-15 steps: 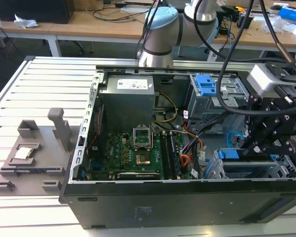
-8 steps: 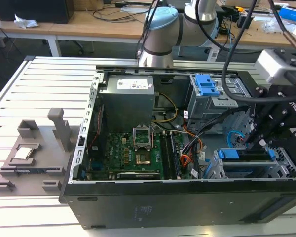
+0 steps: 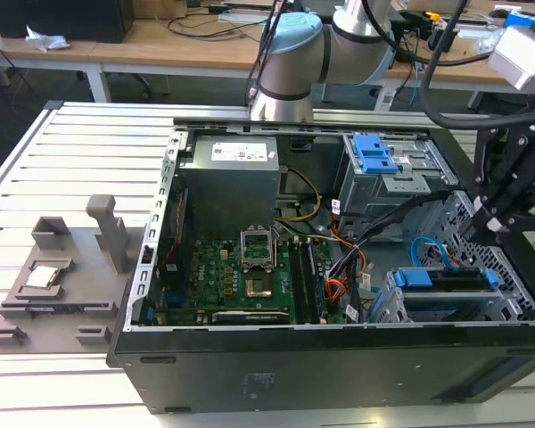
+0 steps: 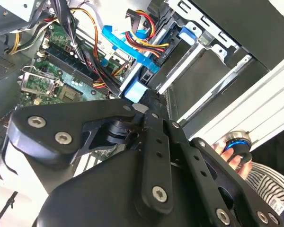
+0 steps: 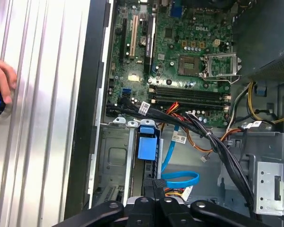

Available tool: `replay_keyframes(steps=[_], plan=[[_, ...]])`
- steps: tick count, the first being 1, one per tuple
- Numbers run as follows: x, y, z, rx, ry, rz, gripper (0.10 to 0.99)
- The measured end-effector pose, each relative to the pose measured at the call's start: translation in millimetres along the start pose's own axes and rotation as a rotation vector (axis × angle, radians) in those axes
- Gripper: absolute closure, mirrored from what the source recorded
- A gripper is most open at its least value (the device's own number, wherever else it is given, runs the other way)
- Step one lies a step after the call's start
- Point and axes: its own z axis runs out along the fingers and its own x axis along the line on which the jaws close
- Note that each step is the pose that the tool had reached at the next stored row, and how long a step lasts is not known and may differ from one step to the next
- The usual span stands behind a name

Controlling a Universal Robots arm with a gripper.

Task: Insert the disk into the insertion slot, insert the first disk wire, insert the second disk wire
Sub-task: 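Insert the second disk wire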

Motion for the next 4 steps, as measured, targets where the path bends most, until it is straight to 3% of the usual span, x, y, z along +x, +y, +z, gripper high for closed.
replay_keyframes(steps=[4], plan=[[0.0, 0.0, -0.2, 0.000, 0.0000, 0.000, 0.980]])
